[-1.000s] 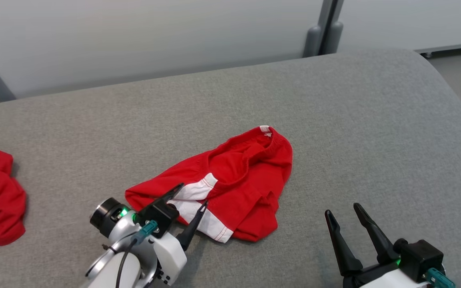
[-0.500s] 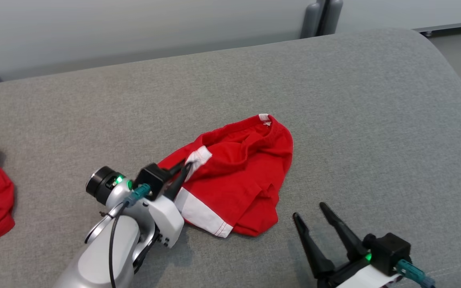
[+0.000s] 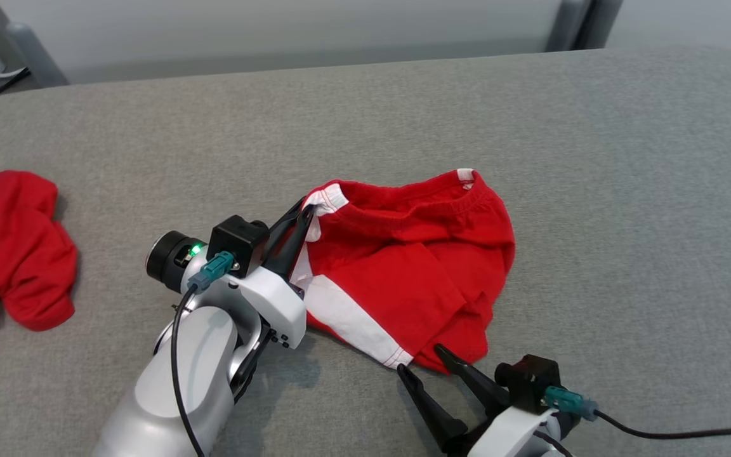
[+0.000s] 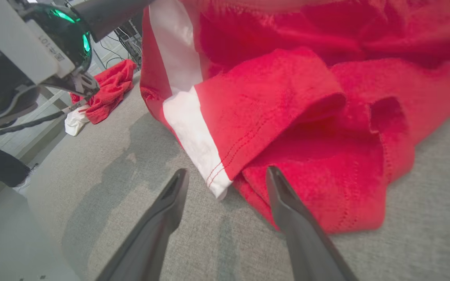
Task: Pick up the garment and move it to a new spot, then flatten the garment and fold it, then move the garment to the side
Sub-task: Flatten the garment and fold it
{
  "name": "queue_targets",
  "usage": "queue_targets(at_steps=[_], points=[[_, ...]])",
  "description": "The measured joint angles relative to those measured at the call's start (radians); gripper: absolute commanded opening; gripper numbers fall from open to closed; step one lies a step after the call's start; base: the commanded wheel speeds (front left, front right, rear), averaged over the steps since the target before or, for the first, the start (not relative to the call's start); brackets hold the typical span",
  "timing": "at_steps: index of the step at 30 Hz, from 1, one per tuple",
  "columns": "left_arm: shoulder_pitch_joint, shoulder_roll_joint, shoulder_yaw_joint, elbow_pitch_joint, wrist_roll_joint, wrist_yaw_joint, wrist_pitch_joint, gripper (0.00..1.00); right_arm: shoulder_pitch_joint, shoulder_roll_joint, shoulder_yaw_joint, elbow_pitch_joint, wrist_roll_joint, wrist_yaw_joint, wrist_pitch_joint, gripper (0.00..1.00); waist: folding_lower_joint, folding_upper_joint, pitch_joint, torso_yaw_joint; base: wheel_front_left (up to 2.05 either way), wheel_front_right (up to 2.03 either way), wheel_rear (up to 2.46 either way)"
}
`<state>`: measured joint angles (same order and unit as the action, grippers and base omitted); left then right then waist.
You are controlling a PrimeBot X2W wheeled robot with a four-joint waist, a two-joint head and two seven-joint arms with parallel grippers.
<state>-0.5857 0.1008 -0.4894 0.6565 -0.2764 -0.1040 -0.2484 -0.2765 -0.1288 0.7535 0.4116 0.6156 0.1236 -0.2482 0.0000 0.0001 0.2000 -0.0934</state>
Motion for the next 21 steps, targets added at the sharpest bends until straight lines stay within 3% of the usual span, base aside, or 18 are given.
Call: queue_targets(at_steps=[5,7,8,9,10,11,12,17,21], points=[[-0.019,-0.017,-0.002,0.002,0.000,0.000,0.000,0.00,-0.047,0.001,0.066,0.067,0.048,0.000,0.000,1.00,0.0000,-0.0001,0.012,0.035,0.00,0.00,0.00],[-0.022,-0.022,-0.002,0.000,0.000,0.000,0.000,0.00,-0.062,0.002,0.080,0.087,0.069,0.000,0.000,0.91,0.0000,0.0000,0.016,0.045,0.00,0.00,0.00],[-0.022,-0.022,-0.001,-0.001,0.000,0.000,0.000,0.00,-0.069,0.002,0.091,0.093,0.076,0.000,0.000,0.81,0.0000,0.0000,0.018,0.049,0.00,0.00,0.00],[-0.023,-0.022,0.001,-0.003,0.000,0.000,0.000,0.00,-0.075,0.003,0.098,0.098,0.082,0.000,0.000,0.49,0.0000,0.0000,0.020,0.053,0.00,0.00,0.00],[-0.023,-0.022,0.002,-0.004,0.000,0.000,0.000,0.00,-0.082,0.005,0.104,0.107,0.090,0.000,0.000,0.41,0.0000,0.0000,0.021,0.056,0.00,0.00,0.00],[-0.023,-0.022,0.003,-0.006,0.000,0.000,0.000,0.00,-0.088,0.007,0.106,0.117,0.096,0.000,0.000,0.25,0.0000,0.0000,0.023,0.058,0.00,0.00,0.00],[-0.024,-0.023,0.004,-0.007,0.001,0.000,0.000,0.00,-0.092,0.008,0.109,0.122,0.100,0.000,0.000,0.00,0.0000,0.0000,0.024,0.060,0.00,0.00,0.00],[-0.031,-0.030,0.044,-0.018,-0.016,0.000,0.000,0.00,-0.112,0.010,0.118,0.126,0.118,0.000,0.000,0.00,0.0000,0.0000,0.025,0.061,0.00,0.00,0.00],[-0.031,-0.047,0.119,-0.029,-0.082,0.006,0.000,0.00,-0.114,-0.009,0.032,0.077,0.100,0.000,0.000,0.00,0.0000,0.0000,0.015,0.051,0.00,0.00,0.00]])
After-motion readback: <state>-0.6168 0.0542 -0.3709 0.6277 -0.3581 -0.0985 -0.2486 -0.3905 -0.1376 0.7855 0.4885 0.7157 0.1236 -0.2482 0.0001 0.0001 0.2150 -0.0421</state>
